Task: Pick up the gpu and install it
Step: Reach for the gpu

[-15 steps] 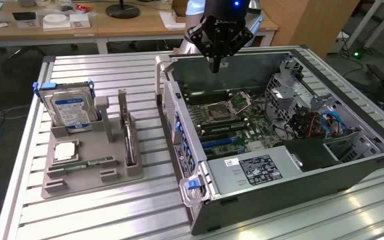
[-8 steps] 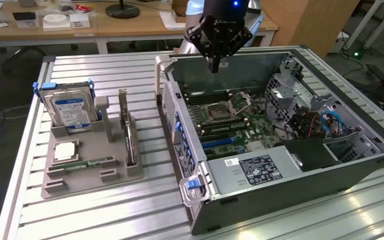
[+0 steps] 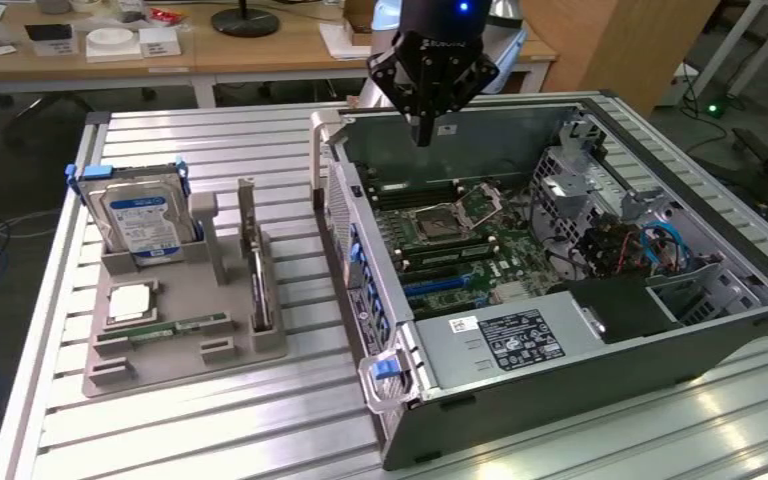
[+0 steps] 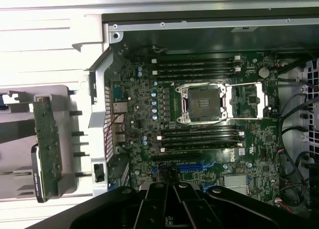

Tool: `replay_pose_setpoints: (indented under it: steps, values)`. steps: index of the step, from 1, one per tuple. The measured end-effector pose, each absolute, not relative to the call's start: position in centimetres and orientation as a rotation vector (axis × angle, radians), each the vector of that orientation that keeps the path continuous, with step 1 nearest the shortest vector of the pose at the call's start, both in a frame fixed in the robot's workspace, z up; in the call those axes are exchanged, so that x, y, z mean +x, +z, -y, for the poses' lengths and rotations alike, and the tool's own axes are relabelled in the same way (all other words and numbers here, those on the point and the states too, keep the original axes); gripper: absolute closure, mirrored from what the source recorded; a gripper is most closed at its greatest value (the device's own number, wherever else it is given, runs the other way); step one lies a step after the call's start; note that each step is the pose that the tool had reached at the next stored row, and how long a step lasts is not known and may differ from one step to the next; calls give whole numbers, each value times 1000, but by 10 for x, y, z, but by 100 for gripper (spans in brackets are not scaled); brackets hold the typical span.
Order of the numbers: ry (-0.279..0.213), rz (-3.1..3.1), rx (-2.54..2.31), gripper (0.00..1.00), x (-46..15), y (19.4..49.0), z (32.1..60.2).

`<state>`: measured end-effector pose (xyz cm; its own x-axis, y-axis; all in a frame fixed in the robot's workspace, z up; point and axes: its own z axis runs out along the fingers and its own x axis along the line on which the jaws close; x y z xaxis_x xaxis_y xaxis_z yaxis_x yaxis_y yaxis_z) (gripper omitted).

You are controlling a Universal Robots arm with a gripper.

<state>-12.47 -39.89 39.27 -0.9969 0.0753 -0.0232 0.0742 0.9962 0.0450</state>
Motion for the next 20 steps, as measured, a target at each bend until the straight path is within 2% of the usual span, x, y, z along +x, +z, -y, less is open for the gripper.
replay_pose_setpoints:
  steps: [20]
  values:
    - [69,-3114,117,90,-146,393,399]
